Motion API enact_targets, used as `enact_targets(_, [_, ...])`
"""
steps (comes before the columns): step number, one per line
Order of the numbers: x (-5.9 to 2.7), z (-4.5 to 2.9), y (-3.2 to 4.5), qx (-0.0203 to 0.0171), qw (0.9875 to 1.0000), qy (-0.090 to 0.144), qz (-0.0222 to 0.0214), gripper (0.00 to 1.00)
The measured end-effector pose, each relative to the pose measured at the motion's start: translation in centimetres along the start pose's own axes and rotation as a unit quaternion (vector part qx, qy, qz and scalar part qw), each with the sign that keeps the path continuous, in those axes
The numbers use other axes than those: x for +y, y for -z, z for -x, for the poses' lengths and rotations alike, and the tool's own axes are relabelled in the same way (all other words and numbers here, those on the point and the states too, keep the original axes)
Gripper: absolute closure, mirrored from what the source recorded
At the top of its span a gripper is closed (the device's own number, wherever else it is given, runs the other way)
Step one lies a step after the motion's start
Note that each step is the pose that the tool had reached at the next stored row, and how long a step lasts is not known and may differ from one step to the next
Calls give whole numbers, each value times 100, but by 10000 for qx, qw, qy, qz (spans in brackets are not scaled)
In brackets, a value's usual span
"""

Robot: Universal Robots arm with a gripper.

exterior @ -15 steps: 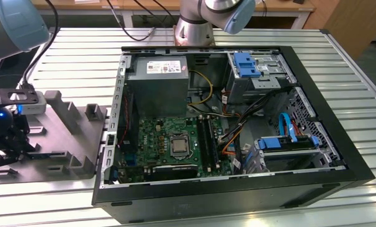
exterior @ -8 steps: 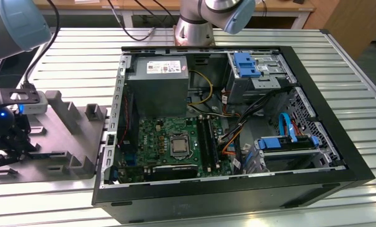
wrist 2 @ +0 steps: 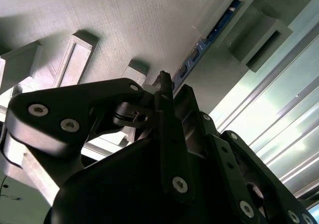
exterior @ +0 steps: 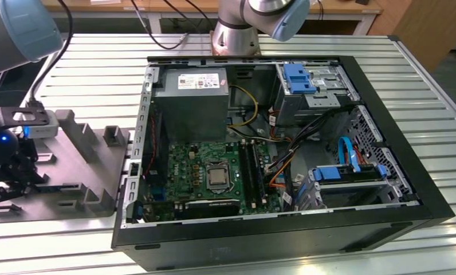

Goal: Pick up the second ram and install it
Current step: 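Pick up the second ram and move it above second insertion slot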

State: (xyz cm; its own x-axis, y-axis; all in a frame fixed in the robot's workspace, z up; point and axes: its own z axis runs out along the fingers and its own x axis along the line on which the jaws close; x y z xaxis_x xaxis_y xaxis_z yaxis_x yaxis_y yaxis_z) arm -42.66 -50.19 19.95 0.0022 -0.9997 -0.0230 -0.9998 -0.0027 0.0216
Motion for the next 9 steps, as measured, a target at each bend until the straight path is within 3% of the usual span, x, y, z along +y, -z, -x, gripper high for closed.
enact_targets(9, [-6, 0, 0, 0, 10000, 0, 0, 75])
